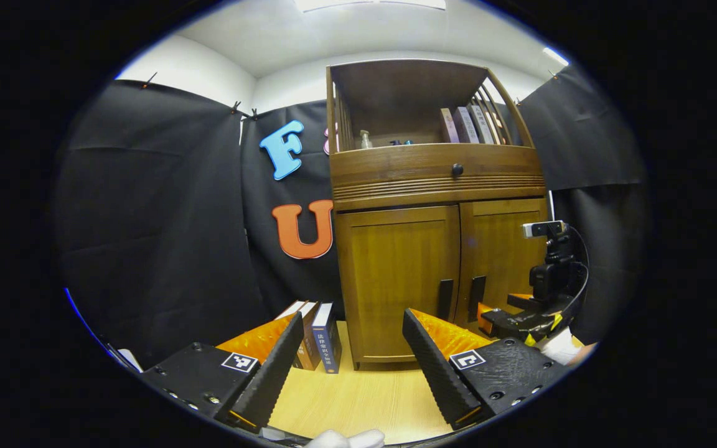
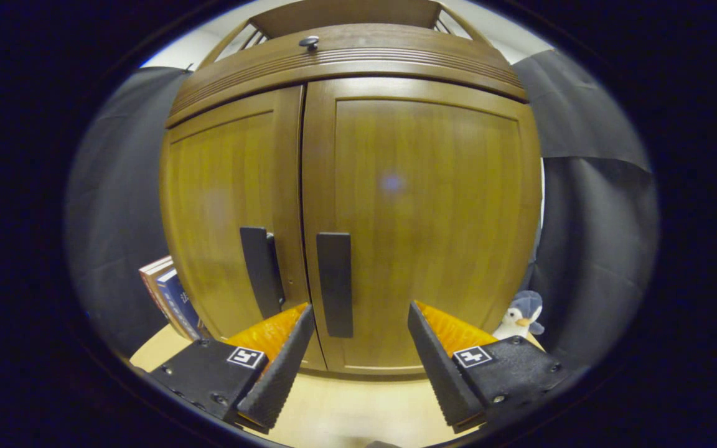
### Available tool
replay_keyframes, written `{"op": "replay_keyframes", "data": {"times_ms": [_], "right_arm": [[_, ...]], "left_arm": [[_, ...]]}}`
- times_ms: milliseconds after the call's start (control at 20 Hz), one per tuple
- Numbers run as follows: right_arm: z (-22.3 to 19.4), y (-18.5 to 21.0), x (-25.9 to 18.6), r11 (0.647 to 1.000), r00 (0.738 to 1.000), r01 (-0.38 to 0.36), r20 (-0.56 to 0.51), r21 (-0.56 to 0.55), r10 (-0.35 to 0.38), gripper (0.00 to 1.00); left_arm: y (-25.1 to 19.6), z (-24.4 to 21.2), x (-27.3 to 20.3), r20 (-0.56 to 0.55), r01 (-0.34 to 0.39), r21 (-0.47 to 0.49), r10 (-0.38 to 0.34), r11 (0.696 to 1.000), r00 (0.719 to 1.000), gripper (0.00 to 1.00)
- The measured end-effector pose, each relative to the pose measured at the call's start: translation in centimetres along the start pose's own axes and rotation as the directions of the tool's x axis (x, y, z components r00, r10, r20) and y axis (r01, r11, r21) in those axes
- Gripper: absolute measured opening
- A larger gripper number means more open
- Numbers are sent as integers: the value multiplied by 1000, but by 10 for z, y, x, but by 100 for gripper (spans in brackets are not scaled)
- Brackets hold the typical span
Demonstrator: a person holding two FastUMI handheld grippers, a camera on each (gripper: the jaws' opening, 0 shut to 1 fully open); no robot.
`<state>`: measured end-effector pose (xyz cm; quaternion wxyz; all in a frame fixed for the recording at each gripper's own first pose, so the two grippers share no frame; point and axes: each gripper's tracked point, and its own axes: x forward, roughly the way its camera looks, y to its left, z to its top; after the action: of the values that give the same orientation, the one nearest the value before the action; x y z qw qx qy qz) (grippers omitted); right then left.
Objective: Open the right door of the double-door shoe cabinet with the right hand, and open the left door with the left hand.
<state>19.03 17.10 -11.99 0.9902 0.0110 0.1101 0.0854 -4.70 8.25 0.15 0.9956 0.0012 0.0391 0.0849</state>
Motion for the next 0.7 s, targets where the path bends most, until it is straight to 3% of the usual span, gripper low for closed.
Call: {"op": "replay_keyframes", "data": {"times_ms": [100, 150, 400, 700], "right_arm": [[9, 6, 14, 1000, 1000, 0, 6, -6, 0, 88], [12, 9, 19, 1000, 1000, -3, 7, -14, 3, 87], [17, 18, 37, 1000, 1000, -6, -12, -26, 6, 84], [11, 21, 56, 1000, 999, 13, -39, 6, -12, 62]], "left_arm": [[9, -4, 2, -7, -14, -16, 14, 1000, 1000, 100], [12, -5, 4, -11, -22, -19, 22, 1000, 1000, 96], [23, -7, 10, -10, -54, -19, 53, 998, 999, 96], [22, -7, 18, -17, -38, -27, 37, 999, 999, 96]]}}
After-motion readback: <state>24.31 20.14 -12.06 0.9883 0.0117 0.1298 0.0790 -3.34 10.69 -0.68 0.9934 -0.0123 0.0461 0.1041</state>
